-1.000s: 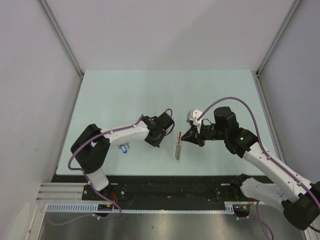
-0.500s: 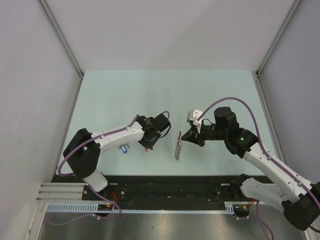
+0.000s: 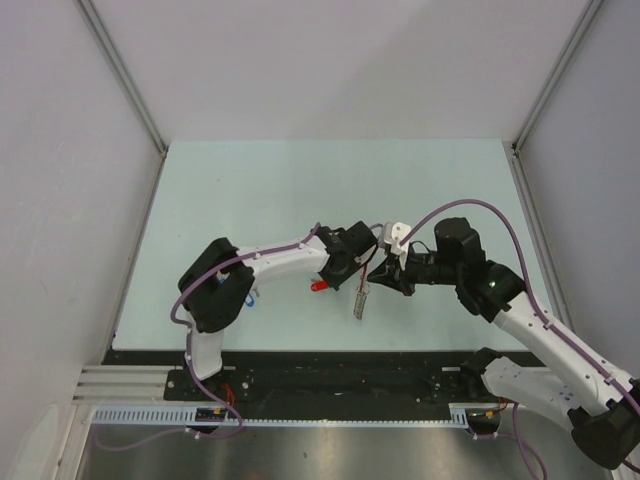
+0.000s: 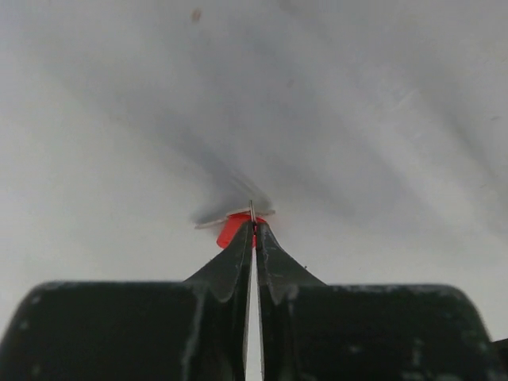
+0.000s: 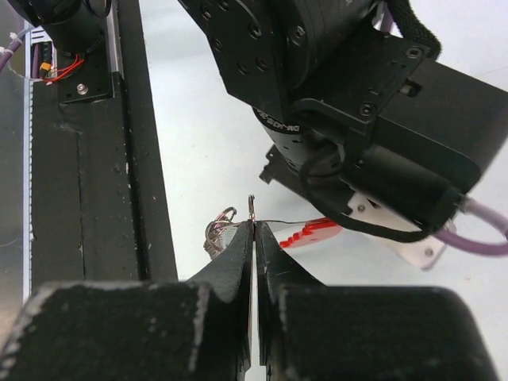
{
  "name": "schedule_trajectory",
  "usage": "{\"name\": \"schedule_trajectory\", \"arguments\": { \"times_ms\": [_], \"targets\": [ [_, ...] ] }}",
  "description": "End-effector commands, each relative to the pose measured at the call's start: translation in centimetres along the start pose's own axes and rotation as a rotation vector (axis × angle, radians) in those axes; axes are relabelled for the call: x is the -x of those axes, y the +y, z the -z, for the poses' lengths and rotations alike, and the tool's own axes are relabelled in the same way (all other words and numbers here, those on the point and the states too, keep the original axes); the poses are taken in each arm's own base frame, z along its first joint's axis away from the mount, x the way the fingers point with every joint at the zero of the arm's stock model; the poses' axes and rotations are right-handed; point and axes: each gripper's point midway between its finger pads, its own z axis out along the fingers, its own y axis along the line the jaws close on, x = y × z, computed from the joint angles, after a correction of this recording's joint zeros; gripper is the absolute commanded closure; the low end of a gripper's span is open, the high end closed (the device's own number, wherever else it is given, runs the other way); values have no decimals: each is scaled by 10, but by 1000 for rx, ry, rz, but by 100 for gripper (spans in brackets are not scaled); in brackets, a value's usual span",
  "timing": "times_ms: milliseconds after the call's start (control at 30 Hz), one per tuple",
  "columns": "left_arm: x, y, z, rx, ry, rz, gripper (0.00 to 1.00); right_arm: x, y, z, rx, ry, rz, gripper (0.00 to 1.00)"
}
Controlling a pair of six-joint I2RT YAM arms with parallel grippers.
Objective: Put the keys on the keyring
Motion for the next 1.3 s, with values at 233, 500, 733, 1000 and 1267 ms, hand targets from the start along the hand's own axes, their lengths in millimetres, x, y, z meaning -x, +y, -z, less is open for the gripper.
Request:
{"name": "schedule_trajectory", "arguments": {
  "times_ms": [233, 500, 733, 1000, 1267],
  "targets": [
    [83, -10, 23, -63, -305, -45, 62, 19, 1, 19, -61, -31, 33, 100],
    [90, 46, 123, -41, -710, 225, 33, 18, 0, 14, -44, -31, 30, 100],
    [59, 38, 179, -178, -985, 248, 11, 25, 0, 11, -33, -59, 40, 100],
    [37, 4, 218, -357, -1149, 65, 6, 34, 6, 9, 12, -97, 70, 100],
    [35, -11, 245, -409, -1229, -117, 5, 42, 13, 6, 59, -128, 105, 100]
  ]
}}
